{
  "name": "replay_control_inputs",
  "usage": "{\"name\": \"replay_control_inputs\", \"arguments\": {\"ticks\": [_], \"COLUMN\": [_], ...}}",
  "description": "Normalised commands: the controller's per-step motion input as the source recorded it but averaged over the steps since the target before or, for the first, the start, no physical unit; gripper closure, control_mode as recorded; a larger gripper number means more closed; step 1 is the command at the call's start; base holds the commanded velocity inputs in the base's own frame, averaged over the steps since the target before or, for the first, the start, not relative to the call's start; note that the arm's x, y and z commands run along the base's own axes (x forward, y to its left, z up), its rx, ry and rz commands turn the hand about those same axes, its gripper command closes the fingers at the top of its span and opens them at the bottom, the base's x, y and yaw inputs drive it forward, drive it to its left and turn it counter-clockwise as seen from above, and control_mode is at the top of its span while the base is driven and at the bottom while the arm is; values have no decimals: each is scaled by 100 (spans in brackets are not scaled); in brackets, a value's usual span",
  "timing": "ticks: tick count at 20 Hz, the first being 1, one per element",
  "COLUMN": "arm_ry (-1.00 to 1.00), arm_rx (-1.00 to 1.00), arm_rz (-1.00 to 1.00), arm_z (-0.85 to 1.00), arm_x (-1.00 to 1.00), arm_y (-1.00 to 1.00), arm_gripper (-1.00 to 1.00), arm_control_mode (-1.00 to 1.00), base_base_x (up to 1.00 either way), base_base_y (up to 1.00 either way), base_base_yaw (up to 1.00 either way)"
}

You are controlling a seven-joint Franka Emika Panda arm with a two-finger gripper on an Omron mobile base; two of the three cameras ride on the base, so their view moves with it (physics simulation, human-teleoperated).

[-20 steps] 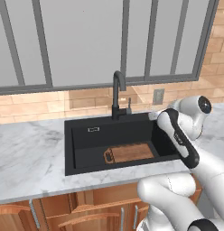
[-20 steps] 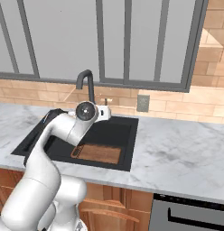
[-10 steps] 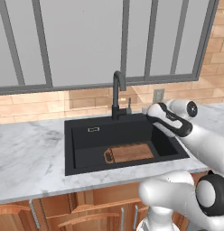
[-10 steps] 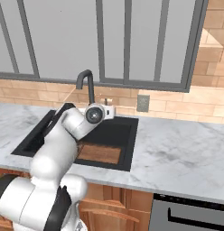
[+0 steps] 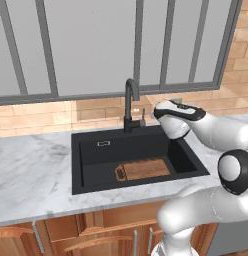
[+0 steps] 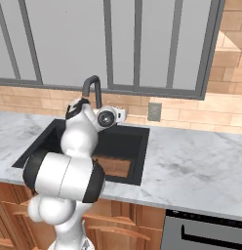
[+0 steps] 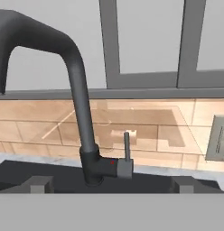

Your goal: Turn on the sink faucet with hot water and rinse the cutting board for ten seconds, then turn off the faucet. Push the cutting board to reach the water if necessary.

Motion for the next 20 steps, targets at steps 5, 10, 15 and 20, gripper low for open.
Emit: {"name": "replay_control_inputs", "arguments": {"ticks": [5,10,15,20], "arm_ry": [-6,-6,-5,-3], "arm_rx": [0,0,0,0], "arm_rz": [0,0,0,0], "arm_z": [-20,-20,-29,-15], "arm_x": [25,21,20,25], "arm_y": [0,0,0,0], "arm_gripper": [-100,-100,-100,-100], "arm_control_mode": [-100,-100,-100,-100], "base_base_x": [0,0,0,0], "base_base_y": [0,0,0,0], "base_base_yaw": [0,0,0,0]}}
